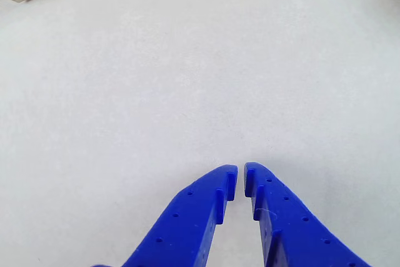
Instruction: Place the black cylinder in the wooden box then return to rest.
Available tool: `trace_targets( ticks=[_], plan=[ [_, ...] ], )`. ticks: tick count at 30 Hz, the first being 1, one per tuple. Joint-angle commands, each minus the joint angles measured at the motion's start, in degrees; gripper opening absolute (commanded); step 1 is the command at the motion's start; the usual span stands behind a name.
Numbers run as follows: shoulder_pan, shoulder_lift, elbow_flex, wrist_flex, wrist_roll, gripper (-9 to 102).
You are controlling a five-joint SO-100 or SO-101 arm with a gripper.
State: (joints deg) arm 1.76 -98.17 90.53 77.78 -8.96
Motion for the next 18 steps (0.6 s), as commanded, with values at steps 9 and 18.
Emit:
trace_targets(
  ticks=[9,18],
  plan=[
    [8.7,8.26,-7.82,-4.75,6.42,1],
    [20.83,20.92,-16.7,-12.3,12.13,3]
  ],
)
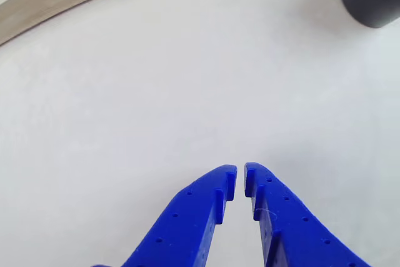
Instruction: Place the black cylinder in the wooden box then return to rest.
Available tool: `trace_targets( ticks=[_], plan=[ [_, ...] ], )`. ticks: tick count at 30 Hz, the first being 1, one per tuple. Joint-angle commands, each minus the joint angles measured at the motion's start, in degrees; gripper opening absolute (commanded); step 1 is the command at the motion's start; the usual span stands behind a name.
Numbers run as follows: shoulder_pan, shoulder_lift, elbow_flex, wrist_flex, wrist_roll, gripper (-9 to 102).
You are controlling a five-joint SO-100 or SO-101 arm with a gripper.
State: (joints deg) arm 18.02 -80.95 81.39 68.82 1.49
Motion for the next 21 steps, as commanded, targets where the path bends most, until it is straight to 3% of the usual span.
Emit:
trace_targets(
  ticks=[1,10,21],
  plan=[
    [5.8,4.48,-8.09,-3.96,1.76,6],
    [13.62,11.43,-12.48,-8.53,4.39,27],
    [18.98,21.09,-17.05,-15.64,7.12,28]
  ],
)
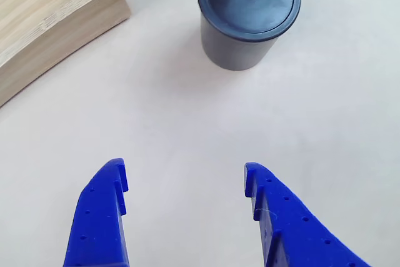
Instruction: Place the black cylinder in the wooden box then return to rest.
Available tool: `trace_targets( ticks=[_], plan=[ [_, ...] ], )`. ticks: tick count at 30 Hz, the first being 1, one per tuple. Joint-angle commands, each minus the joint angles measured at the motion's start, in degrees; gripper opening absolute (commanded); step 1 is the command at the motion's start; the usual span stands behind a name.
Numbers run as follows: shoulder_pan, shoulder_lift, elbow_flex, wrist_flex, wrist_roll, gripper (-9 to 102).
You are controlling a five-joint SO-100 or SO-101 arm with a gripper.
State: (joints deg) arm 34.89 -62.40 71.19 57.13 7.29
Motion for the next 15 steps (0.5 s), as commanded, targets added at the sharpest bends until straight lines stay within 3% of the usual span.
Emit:
trace_targets(
  ticks=[1,15],
  plan=[
    [2.72,3.69,-7.12,-5.45,2.02,29],
    [4.13,15.82,-11.34,-17.05,3.6,30]
  ],
)
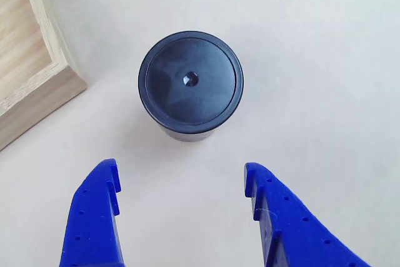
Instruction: Place the black cylinder in the wooden box then return to rest.
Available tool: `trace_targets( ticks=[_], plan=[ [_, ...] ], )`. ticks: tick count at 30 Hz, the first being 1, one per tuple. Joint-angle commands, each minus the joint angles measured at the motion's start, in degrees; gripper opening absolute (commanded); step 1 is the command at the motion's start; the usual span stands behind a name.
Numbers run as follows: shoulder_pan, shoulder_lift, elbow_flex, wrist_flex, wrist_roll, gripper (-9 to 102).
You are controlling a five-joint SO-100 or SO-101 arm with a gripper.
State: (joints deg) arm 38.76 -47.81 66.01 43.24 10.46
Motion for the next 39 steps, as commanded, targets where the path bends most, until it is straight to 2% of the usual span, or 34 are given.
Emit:
trace_targets(
  ticks=[1,23,39],
  plan=[
    [0.18,1.49,-6.15,-3.69,0.44,30],
    [-2.11,9.49,-7.38,-13.62,1.14,30],
    [0.44,11.95,-9.23,-14.5,3.78,30]
  ],
)
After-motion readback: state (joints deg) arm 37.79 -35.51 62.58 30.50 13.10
